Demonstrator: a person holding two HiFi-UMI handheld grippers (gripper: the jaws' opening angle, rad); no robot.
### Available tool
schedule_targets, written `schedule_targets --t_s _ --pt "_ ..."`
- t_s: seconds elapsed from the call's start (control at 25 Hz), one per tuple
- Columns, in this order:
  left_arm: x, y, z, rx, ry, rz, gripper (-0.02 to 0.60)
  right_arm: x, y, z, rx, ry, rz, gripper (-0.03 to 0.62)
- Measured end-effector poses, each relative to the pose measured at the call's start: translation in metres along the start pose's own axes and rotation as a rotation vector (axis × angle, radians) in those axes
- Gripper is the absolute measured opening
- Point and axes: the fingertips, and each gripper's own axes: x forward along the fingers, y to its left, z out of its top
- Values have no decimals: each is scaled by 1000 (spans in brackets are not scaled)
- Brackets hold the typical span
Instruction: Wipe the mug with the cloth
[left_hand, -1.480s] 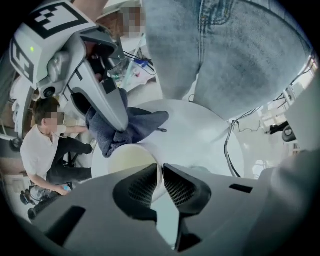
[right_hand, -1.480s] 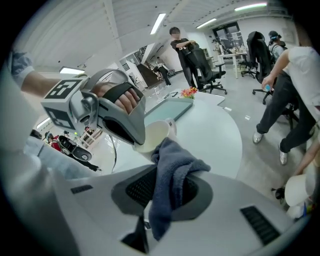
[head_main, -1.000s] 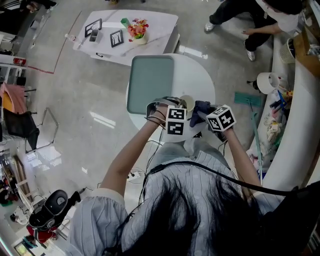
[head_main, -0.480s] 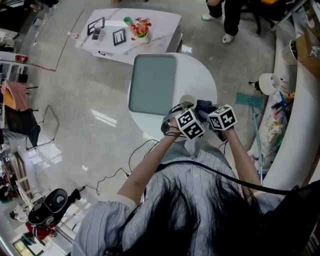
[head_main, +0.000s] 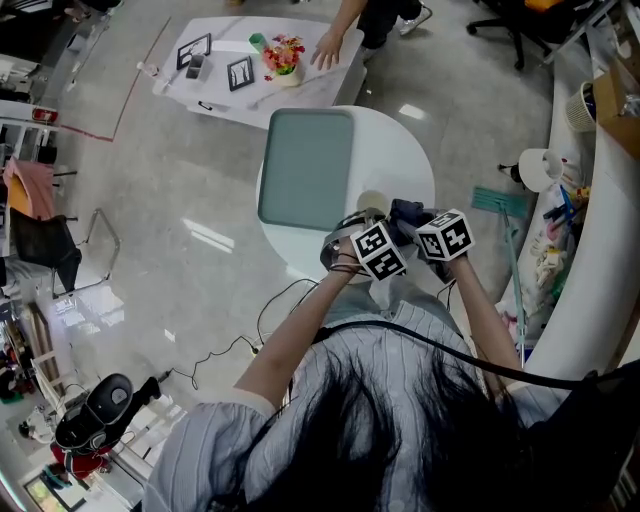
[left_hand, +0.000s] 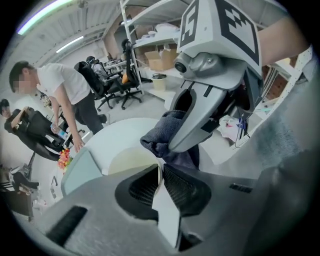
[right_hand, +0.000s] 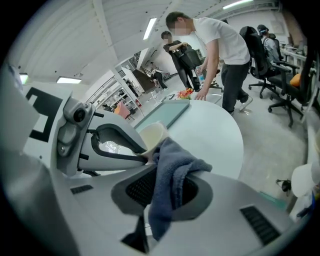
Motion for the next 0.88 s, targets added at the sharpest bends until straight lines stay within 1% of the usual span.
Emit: schedule_targets --t_s 0.12,0.28,0.44,0.6,0.76,0.88 --pt "0 -4 0 31 -5 -49 44 0 1 0 -15 7 6 80" --pt "-2 -7 -4 125 -3 -101 44 1 0 -1 -30 16 10 80" --pt "-4 -11 -7 266 -5 -162 43 0 -2 -2 -62 35 16 80" --pt "-7 -17 -16 435 3 -226 43 -2 -6 -1 -99 50 19 80" --pt "-10 -19 -21 602 14 -250 43 -3 -9 4 -144 69 30 80" --pt "-11 -19 -23 672 17 -262 43 -4 -11 8 -195 100 36 80"
